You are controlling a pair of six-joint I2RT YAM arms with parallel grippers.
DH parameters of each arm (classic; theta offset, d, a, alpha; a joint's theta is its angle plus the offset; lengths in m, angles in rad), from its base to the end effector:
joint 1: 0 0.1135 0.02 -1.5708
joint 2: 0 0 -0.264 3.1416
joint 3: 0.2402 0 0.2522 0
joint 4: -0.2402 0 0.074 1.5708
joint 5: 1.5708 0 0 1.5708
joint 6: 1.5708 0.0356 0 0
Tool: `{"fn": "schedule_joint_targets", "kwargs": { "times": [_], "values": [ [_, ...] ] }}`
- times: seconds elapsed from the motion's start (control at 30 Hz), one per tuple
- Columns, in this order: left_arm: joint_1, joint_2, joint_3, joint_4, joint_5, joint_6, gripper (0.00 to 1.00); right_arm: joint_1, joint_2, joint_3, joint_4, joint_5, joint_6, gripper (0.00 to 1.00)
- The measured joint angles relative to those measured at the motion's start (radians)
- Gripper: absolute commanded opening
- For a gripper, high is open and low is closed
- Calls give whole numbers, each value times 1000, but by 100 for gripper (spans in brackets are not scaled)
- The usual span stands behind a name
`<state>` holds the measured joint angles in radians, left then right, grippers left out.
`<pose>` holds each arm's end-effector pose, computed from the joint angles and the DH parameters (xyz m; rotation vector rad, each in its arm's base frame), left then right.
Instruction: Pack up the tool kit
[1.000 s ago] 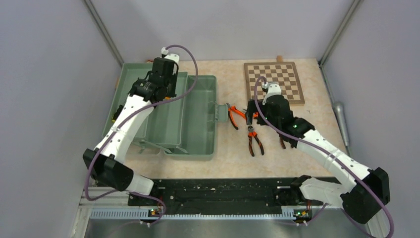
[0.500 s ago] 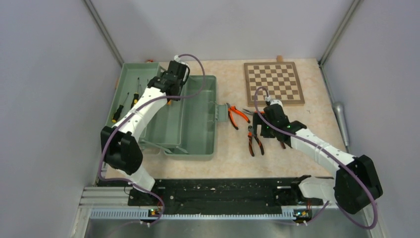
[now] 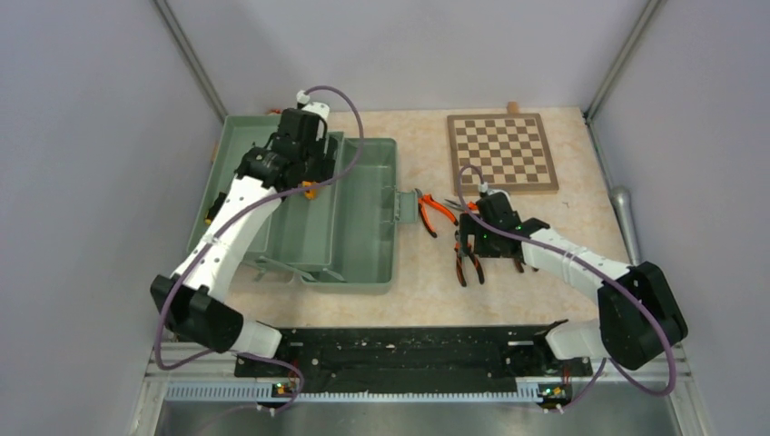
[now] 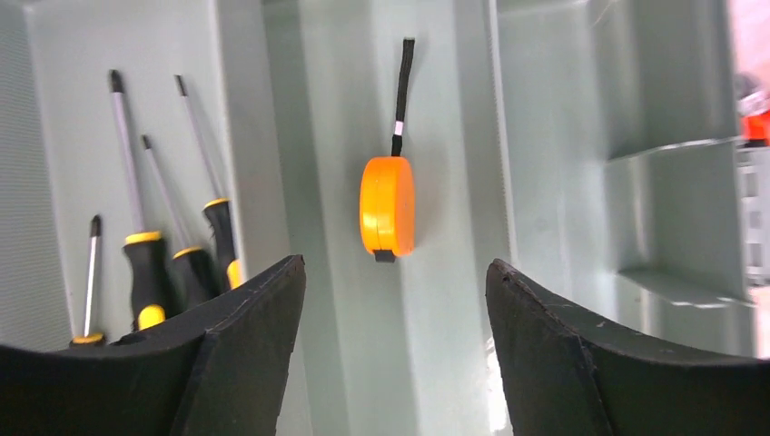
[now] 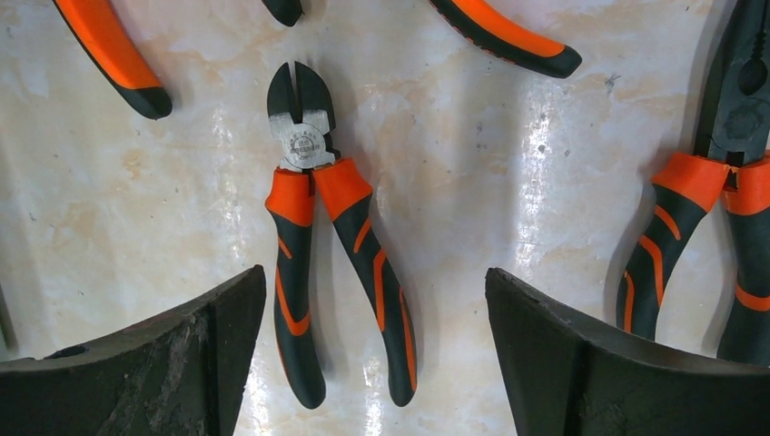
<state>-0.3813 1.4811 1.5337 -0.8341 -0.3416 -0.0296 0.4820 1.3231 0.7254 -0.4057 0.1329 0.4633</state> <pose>0.2960 -0.1058 0.3735 0.2395 2.2916 0.1928 0.2239 0.1118 0.1890 0.0259 2.5717 0.1889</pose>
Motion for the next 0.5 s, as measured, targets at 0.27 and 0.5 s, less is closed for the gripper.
{"fn": "schedule_joint_targets", "kwargs": {
  "times": [0.27,0.5],
  "values": [
    [0,-295,-35,85,92,-64,79,0,36,1,0,-21,-17,74],
    [0,-445,-152,190,164,-146,79,-1,70,4,8,-38,-26,63]
  ]
}}
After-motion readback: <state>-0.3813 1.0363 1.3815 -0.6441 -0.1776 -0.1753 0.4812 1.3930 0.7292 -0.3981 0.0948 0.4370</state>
